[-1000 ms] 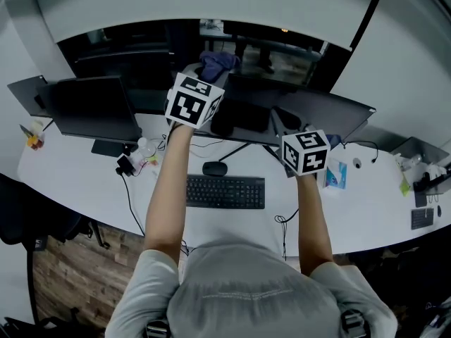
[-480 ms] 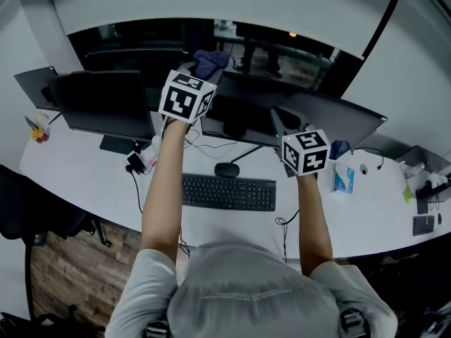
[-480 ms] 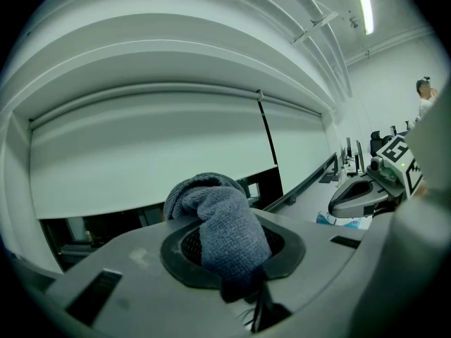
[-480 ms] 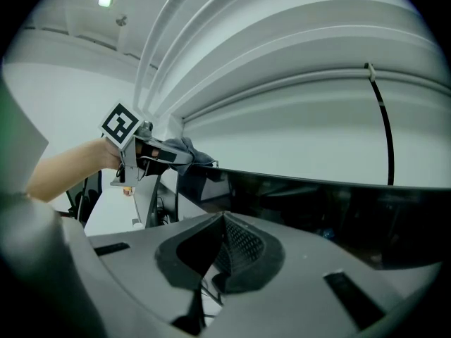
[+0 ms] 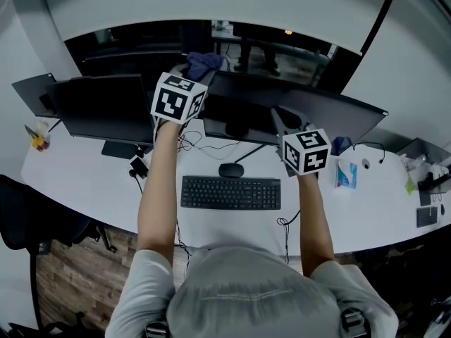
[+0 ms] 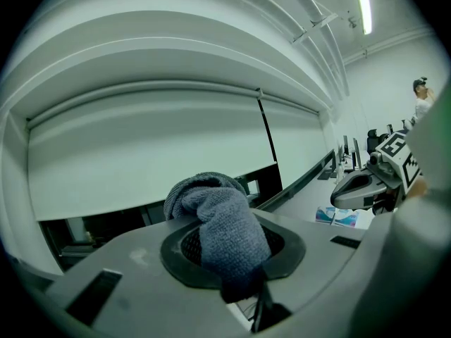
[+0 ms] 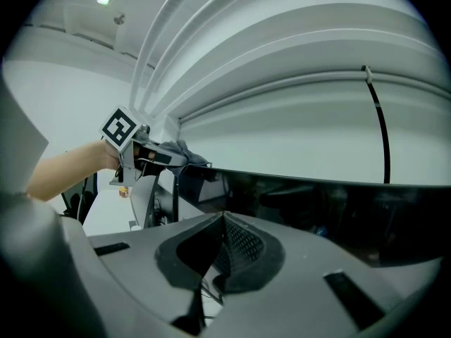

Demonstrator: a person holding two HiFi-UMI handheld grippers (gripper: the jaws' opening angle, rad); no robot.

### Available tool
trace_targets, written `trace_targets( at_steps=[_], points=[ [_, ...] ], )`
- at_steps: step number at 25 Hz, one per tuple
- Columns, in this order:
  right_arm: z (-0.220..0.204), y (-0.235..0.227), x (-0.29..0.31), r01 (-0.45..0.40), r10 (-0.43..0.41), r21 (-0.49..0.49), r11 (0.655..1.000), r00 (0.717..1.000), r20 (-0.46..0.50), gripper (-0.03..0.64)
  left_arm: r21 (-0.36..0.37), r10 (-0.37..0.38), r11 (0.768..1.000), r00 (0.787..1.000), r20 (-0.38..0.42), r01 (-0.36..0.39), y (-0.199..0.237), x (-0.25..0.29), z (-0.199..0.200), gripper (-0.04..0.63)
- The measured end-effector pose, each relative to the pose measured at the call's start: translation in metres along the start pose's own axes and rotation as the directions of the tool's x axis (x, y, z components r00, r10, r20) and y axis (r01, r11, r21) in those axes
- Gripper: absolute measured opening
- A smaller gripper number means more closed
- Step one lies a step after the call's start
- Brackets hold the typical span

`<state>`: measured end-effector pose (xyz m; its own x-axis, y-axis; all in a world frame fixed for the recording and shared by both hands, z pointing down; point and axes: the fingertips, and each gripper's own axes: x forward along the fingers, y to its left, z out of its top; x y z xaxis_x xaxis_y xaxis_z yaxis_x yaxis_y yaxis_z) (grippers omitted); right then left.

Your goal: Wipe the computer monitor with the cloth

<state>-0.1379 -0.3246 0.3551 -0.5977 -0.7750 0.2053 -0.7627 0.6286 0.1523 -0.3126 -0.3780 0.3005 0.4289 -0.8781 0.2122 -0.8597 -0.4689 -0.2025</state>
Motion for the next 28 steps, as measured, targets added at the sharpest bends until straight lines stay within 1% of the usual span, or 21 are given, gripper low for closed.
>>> trace_targets(
  at_steps=[6,12,15,18,20,22,24,26,28],
  points=[
    [0.001,-0.005,-0.005,0.025,-0.025,0.008,1.000,1.000,0.003,0.002,-0.013,0.014,1.000,1.000,-0.001,-0.014,0.013,-0.007,-0.006,0.080],
    [0.003,-0.001,-0.009,0.021,-0.021,0.001,1.000,1.000,0.001,0.002,-0.033,0.040,0.999,0.999,-0.007,-0.041,0.028,-0.014,-0.013,0.080],
    [0.007,-0.002,-0.011,0.022,-0.022,-0.006,1.000,1.000,0.007,0.002,-0.031,0.097,0.995,0.995,-0.013,-0.097,0.036,-0.020,-0.021,0.080],
    [0.003,-0.005,-0.018,0.022,-0.022,-0.018,1.000,1.000,-0.001,0.002,-0.017,0.178,0.984,0.984,-0.029,-0.179,0.041,-0.027,-0.046,0.080],
    [-0.001,-0.008,-0.024,0.027,-0.028,-0.025,0.999,1.000,-0.009,0.002,-0.014,0.234,0.972,0.972,0.000,-0.234,0.042,-0.037,-0.057,0.080],
    [-0.005,-0.015,-0.034,0.047,-0.047,-0.027,0.999,0.999,-0.014,0.002,-0.017,0.280,0.960,0.959,0.038,-0.280,0.037,-0.051,-0.060,0.080],
    [-0.008,-0.024,-0.047,0.069,-0.069,-0.026,0.997,0.998,-0.009,0.002,-0.012,0.299,0.954,0.952,0.069,-0.299,0.022,-0.063,-0.058,0.080],
    [-0.008,-0.031,-0.059,0.078,-0.077,-0.047,0.996,0.997,0.012,0.002,0.006,0.285,0.958,0.954,0.089,-0.287,0.000,-0.069,-0.052,0.081],
    [-0.010,-0.038,-0.072,0.086,-0.085,-0.097,0.992,0.996,0.023,0.002,0.016,0.255,0.966,0.960,0.115,-0.259,-0.024,-0.067,-0.043,0.081]
  ],
)
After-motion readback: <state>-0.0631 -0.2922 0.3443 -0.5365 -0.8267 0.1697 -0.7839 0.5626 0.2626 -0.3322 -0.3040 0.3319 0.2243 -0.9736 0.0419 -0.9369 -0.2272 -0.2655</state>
